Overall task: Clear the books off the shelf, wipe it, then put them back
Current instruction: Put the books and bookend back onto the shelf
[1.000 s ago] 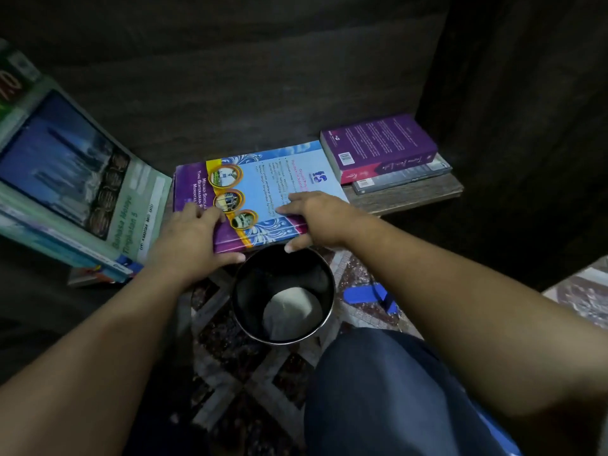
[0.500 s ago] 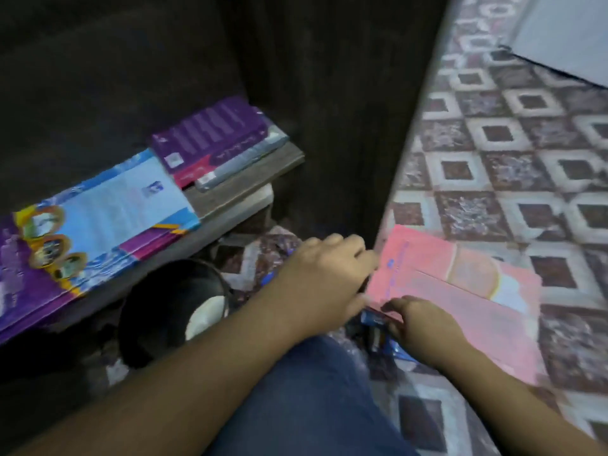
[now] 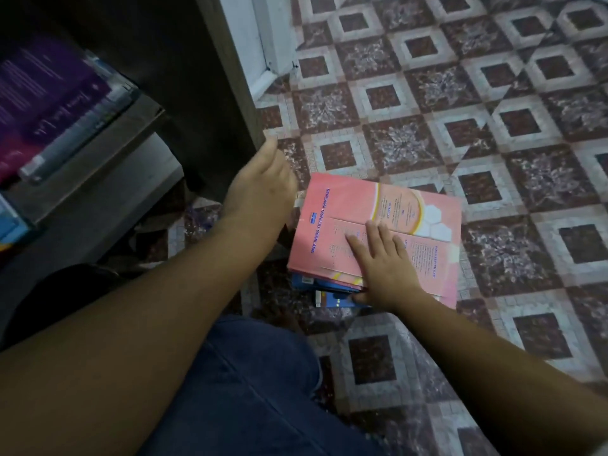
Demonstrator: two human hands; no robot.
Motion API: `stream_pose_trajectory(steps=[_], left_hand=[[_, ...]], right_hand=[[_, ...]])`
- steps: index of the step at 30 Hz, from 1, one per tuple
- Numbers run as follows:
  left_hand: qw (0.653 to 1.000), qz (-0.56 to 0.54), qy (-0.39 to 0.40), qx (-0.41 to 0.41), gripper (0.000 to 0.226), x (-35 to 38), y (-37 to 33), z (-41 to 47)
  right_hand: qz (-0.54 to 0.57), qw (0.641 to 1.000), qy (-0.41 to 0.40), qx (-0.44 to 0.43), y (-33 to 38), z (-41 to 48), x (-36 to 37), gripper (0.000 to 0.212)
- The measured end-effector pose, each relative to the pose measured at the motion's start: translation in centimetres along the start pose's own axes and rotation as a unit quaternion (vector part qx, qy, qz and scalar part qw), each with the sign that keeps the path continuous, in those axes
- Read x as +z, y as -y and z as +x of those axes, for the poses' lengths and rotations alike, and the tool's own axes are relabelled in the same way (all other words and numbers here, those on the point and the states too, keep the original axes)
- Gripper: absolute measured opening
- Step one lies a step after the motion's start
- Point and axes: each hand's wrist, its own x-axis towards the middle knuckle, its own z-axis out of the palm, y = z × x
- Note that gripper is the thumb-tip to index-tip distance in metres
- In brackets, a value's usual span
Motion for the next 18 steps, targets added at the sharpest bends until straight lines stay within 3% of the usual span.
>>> stream_pose_trajectory(steps=[2,5,13,18], left_hand=[[0.999,0.026,0.022,0.001,0.031,1.1,-0.8,0.1],[0.999,0.037,-0.006,-0.008,0.026,0.9,-0.6,0.8],[0.997,0.051,-0.051,0.006,0.026,1.7,0.0,0.8],[0.994,0.072,-0.076,0.006,0.031,1.6,0.1,0.7]], right_hand=[[-0.012,1.0,0.006,-0.005,0.0,0.2,0.1,0.123],[-0.039,0.999,0.014,-0.026,0.0,0.3,-0.4,0.116],[-0.091,0.994,0.034,-0.041,2.2,-0.6,-1.1,0.061],[-0.104,0.994,0.037,0.008,4.1,-0.3,-1.9,0.064]])
